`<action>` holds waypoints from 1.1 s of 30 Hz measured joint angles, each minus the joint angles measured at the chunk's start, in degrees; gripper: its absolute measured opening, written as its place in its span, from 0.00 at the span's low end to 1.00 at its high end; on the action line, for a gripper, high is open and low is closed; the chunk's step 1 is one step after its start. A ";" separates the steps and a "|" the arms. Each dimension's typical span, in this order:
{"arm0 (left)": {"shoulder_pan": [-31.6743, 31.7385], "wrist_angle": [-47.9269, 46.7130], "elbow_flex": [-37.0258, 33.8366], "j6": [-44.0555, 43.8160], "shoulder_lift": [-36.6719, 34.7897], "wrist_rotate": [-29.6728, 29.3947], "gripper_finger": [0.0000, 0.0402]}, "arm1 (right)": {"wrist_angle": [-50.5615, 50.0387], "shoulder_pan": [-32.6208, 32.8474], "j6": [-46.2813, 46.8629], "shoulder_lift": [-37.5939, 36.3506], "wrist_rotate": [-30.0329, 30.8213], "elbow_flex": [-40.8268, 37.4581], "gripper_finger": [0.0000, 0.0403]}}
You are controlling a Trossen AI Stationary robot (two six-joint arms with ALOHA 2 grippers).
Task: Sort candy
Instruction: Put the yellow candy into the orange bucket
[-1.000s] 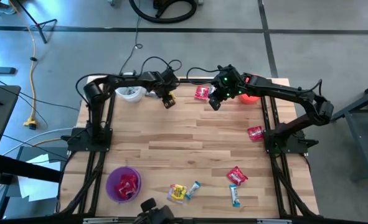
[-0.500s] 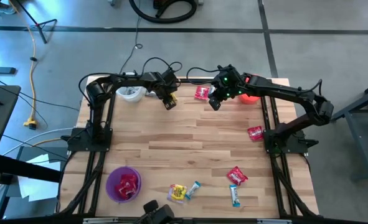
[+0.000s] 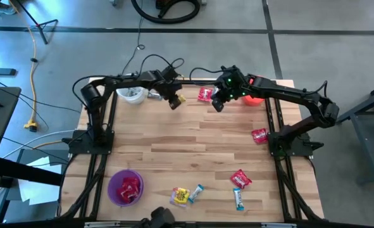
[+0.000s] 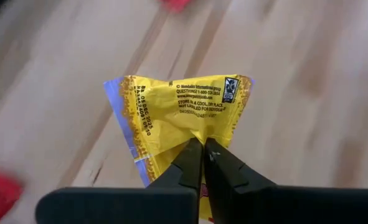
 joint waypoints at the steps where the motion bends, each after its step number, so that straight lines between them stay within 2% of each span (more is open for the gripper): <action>1: 0.04 1.18 0.00 -1.02 -0.85 1.52 0.00 | 0.51 0.00 -0.02 0.00 -0.16 0.00 0.00; 4: 0.33 4.24 0.02 -4.16 -3.06 5.28 0.00 | 2.21 0.01 0.16 0.00 -0.44 0.02 0.00; 12: 0.42 4.53 0.09 -5.50 -7.31 5.38 0.00 | 4.76 0.92 1.17 0.00 -0.53 0.02 0.00; 15: 0.42 6.39 0.09 -7.47 -8.24 8.47 0.00 | 6.88 1.85 1.99 0.00 -0.53 0.02 0.00; 19: -0.25 12.22 0.09 -12.70 -9.74 9.01 0.00 | 12.56 2.83 9.08 0.00 -0.59 0.02 0.02; 21: -1.03 15.58 0.11 -14.88 -10.49 6.96 0.00 | 15.12 3.04 14.47 0.00 -0.07 0.02 0.05; 24: -3.03 19.52 0.11 -15.95 -11.22 3.27 0.00 | 18.78 3.73 22.03 0.00 4.91 0.02 0.16; 27: -5.36 22.30 0.11 -15.99 -11.85 -0.18 0.00 | 22.01 4.49 26.41 0.00 10.06 0.02 0.29; 31: -8.08 26.89 0.11 -17.77 -12.15 -3.50 0.00 | 24.41 4.70 32.15 0.00 13.74 0.02 0.45; 33: -9.11 29.66 0.11 -19.84 -12.21 -4.98 0.00 | 25.12 4.68 33.40 0.00 14.88 0.02 0.50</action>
